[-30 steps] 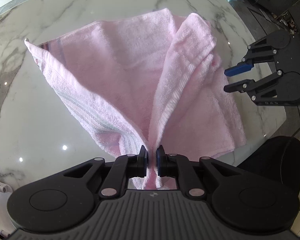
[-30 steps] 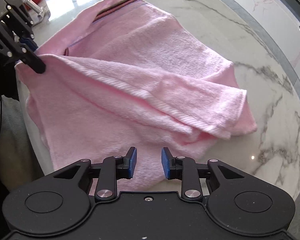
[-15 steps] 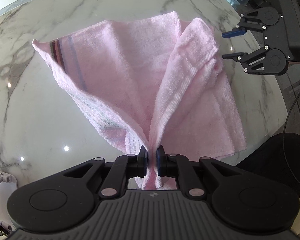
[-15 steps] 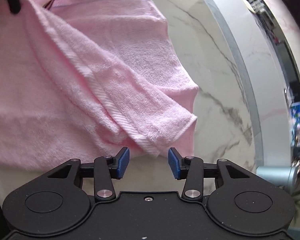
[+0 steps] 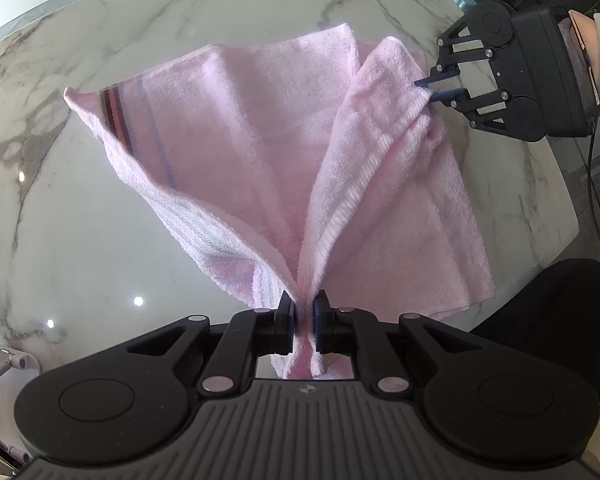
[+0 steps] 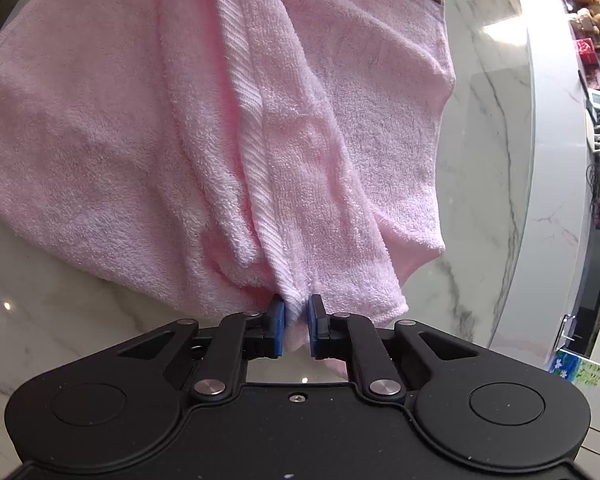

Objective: Fold towel
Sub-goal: 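Lift the folded towel off the table with both grippers holding its corners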

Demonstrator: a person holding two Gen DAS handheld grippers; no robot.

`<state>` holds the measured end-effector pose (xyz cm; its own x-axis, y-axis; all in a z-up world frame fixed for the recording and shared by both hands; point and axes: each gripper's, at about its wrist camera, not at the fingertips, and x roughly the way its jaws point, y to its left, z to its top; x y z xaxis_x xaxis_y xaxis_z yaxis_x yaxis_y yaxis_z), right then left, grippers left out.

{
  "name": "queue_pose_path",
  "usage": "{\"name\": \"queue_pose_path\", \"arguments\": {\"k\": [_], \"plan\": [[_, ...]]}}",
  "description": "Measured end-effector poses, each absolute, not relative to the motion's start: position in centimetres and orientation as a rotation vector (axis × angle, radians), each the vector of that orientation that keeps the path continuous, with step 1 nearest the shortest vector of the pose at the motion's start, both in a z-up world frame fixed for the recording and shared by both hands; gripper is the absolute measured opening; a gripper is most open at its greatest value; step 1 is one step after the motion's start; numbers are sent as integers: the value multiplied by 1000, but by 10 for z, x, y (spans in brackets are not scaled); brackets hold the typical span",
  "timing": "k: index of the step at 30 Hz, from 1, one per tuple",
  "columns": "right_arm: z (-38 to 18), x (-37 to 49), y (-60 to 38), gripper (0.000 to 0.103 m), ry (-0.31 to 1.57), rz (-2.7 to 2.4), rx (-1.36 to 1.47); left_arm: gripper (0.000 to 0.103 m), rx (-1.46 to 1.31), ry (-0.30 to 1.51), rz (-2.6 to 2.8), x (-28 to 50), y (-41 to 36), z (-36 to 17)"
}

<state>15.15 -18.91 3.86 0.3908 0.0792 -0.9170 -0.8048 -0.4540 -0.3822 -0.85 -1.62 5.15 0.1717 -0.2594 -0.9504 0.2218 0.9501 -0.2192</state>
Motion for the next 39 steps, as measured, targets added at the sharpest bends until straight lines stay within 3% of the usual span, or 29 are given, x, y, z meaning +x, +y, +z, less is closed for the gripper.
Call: {"name": "queue_pose_path", "arguments": {"k": [15,20,31,39], "plan": [[101,160,-126,7,578,1257,-1886,8,-32,1318,-336,-19,-13,50],[122,166,-89,7,691,1280,-1926,8,-60,1298,-353,-24,-11,51],[117,168,-63,7,699,1327,-2020,8,-137,1266,-392,-28,1,53],[81,160,-94,21,584,1451,-2270,8,-141,1257,-406,-28,6,56]]}}
